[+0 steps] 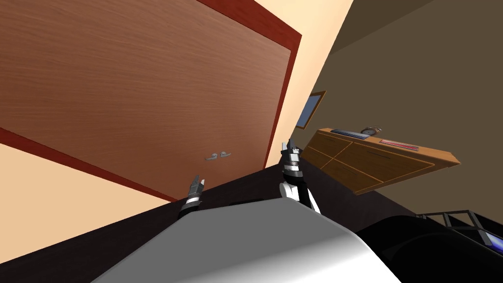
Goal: Pull the door open
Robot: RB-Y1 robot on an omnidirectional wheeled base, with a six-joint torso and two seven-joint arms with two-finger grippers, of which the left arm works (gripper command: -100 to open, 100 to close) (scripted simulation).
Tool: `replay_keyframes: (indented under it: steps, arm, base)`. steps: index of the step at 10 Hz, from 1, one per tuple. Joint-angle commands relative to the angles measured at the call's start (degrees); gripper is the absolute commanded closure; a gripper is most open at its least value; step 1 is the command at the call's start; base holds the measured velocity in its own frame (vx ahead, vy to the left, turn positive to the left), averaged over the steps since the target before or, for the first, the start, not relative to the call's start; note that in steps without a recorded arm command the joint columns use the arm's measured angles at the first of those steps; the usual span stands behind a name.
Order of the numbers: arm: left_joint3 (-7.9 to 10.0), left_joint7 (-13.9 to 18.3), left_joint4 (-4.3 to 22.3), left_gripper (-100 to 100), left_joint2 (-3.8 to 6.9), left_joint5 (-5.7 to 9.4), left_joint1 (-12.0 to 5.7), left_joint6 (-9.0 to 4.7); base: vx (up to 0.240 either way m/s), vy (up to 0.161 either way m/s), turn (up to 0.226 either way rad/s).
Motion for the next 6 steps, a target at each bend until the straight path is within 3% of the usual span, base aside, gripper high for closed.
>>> replay_keyframes:
  steps: [1, 6]
  arm:
    - [0.15, 0.37, 1.82, -100, 0.23, 0.13, -0.42, -0.39]
    - [0.65, 1.48, 7.24, -100, 0.82, 0.56, -1.63, -1.2]
  base:
    - [0.103, 0.024, -0.038]
    - [0.128, 0.017, -0.041]
